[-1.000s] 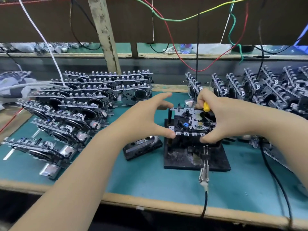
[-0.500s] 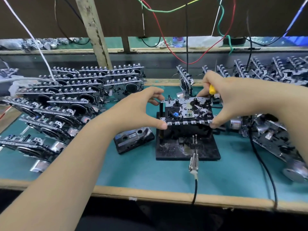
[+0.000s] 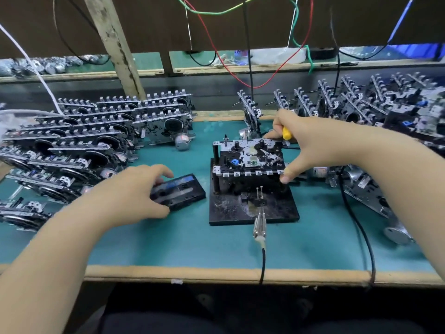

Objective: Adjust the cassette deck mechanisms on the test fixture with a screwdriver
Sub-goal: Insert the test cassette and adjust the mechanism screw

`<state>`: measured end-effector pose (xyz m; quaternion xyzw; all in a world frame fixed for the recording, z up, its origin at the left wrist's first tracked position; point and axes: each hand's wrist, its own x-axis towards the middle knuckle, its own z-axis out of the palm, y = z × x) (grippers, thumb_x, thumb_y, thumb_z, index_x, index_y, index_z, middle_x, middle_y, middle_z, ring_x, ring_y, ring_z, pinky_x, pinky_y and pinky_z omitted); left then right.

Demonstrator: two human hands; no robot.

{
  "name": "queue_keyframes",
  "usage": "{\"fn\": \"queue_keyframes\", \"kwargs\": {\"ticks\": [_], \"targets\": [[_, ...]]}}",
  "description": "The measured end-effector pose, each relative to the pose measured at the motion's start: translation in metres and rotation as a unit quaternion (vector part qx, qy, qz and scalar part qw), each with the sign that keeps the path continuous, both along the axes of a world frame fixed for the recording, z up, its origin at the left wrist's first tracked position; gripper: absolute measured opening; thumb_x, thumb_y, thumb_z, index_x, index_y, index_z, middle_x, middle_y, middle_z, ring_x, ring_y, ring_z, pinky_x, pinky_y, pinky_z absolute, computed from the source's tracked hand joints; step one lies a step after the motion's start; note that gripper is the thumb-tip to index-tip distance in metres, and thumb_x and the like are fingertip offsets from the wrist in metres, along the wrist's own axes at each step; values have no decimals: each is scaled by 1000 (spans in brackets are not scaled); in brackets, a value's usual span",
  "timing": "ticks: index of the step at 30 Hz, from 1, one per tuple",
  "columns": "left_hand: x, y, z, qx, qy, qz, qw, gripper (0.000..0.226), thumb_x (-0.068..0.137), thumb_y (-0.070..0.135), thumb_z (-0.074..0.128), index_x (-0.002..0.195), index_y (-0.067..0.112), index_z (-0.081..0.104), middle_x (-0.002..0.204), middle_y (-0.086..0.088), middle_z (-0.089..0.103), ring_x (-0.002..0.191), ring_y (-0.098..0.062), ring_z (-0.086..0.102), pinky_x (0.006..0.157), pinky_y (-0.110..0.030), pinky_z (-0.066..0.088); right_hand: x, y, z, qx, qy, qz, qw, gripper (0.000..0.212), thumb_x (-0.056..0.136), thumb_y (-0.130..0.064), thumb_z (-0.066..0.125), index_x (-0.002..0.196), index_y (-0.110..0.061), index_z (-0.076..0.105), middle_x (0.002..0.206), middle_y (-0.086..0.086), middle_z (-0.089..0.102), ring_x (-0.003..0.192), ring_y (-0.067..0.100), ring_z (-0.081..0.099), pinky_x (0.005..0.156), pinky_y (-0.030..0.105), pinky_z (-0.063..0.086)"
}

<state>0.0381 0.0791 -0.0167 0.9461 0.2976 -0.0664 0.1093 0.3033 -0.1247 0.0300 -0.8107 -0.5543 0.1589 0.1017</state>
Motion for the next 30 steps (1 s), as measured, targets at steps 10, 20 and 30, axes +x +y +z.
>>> {"fn": "queue_keyframes", "kwargs": {"ticks": [10, 20, 30], "targets": [[63, -34, 59, -59, -271, -144, 950, 29, 84, 41, 72, 110, 45, 61, 115, 23, 62, 104, 2, 57, 89, -26, 43, -6, -22, 4, 121, 156, 23, 980, 58, 78, -24, 81, 97, -35, 27, 157, -25, 31, 131, -2, 47, 91, 11, 45], [85, -37, 23, -39, -193, -179, 964, 39, 83, 58, 56, 118, 41, 59, 135, 16, 57, 123, -6, 52, 105, -33, 40, -36, -19, -40, 356, 151, -86, 918, 28, 101, -32, 57, 93, -26, 31, 97, -17, 75, 92, 2, 65, 81, 23, 45], [86, -38, 25, 8, -195, -190, 962, 48, 76, 42, 73, 116, 43, 47, 102, 12, 64, 88, -8, 52, 77, -32, 40, -40, -17, -56, 404, 201, -127, 883, 23, 104, -20, 47, 90, -29, 33, 94, -16, 76, 109, 2, 66, 96, 41, 46]]}}
